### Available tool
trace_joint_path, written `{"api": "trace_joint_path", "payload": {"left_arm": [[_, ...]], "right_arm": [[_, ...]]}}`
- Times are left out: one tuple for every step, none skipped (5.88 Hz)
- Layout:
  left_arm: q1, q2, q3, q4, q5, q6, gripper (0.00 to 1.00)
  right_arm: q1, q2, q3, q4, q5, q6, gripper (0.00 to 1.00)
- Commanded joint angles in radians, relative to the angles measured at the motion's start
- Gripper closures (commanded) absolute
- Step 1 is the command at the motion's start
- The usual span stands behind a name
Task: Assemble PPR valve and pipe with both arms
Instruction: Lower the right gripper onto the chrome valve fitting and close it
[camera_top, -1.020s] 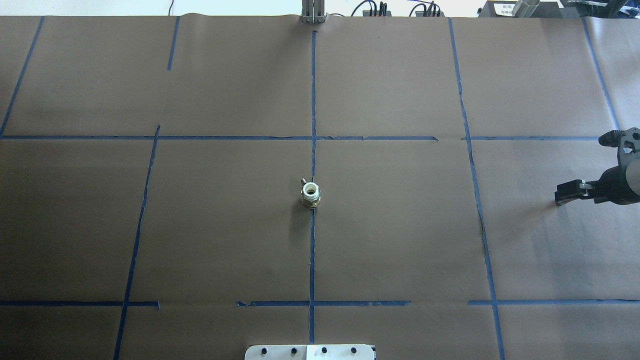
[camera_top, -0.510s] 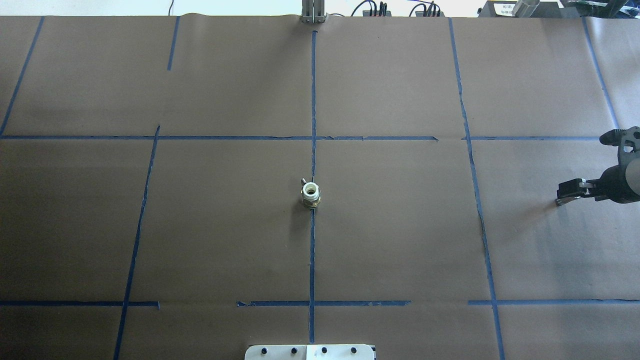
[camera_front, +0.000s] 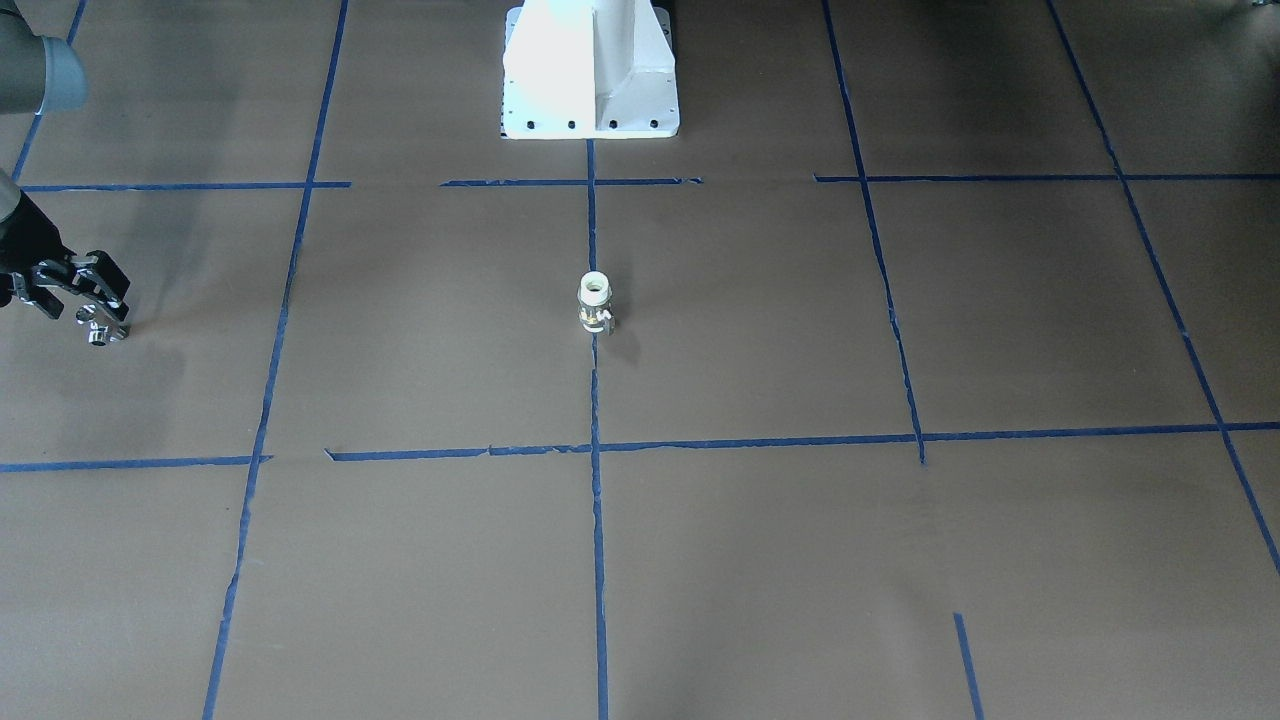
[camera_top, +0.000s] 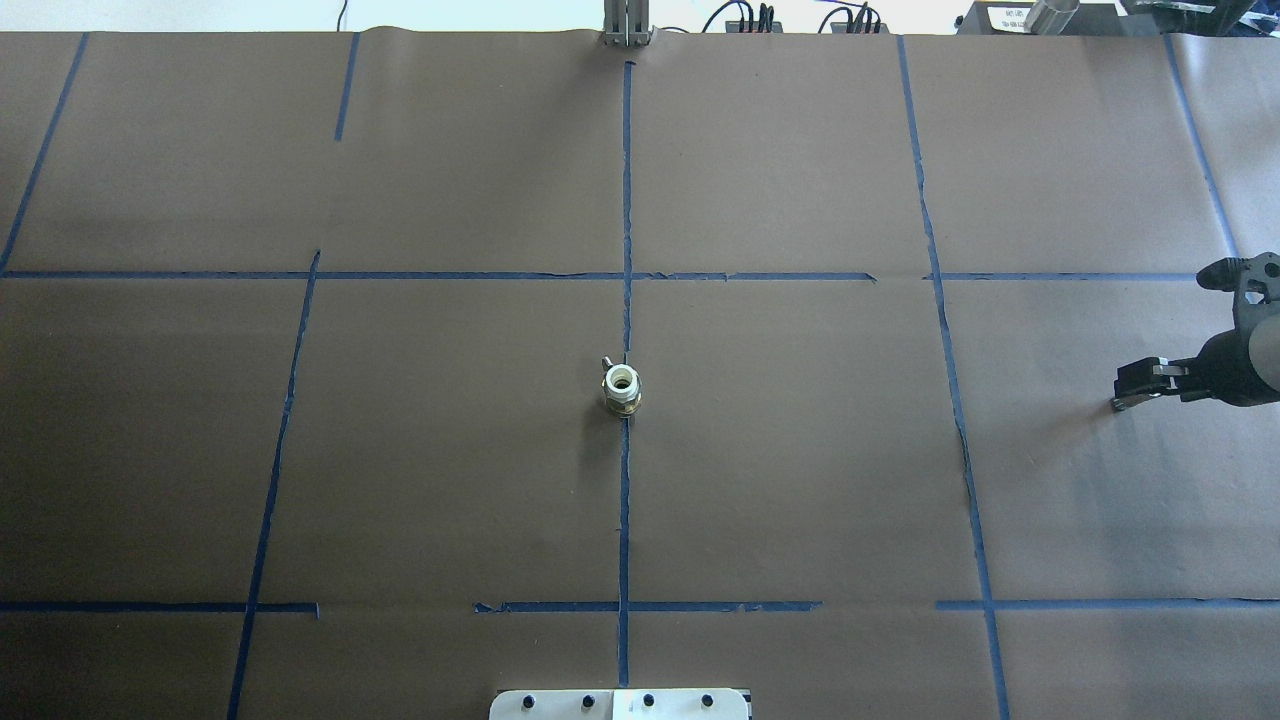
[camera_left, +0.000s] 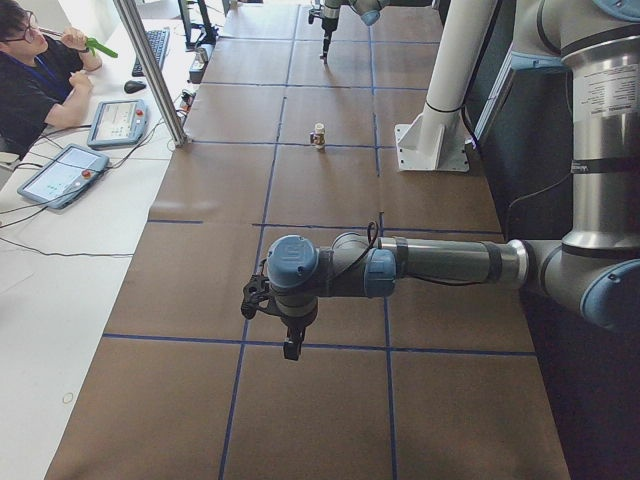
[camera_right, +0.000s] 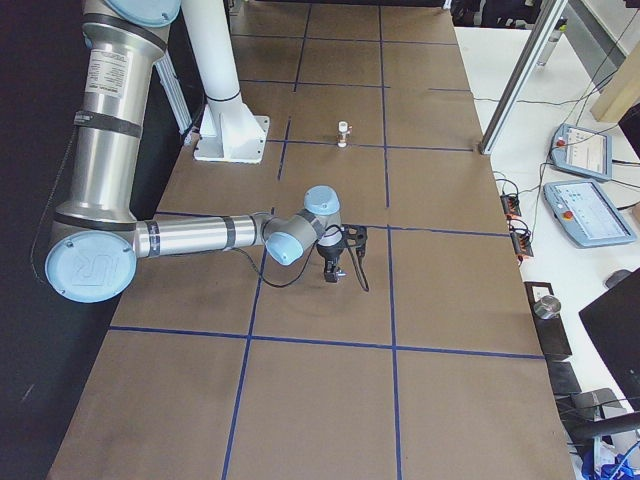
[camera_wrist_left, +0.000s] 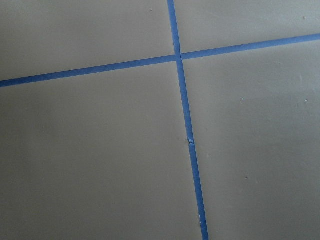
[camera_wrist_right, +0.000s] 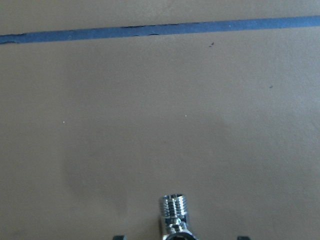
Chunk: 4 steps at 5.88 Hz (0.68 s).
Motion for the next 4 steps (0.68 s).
{"api": "trace_joint_path", "payload": {"left_arm": [[0.000, 0.000, 0.000, 0.000, 0.000, 0.000, 0.00], [0.000, 0.000, 0.000, 0.000, 0.000, 0.000, 0.00], [0.000, 0.000, 0.000, 0.000, 0.000, 0.000, 0.00], [0.000, 0.000, 0.000, 0.000, 0.000, 0.000, 0.00]], "right_arm": [[-0.002, 0.001, 0.000, 0.000, -0.001, 0.000, 0.20], [-0.001, 0.001, 0.000, 0.000, -0.001, 0.000, 0.20], [-0.001, 0.001, 0.000, 0.000, -0.001, 0.000, 0.29], [-0.001, 0.000, 0.000, 0.000, -0.002, -0.001, 0.80]]}}
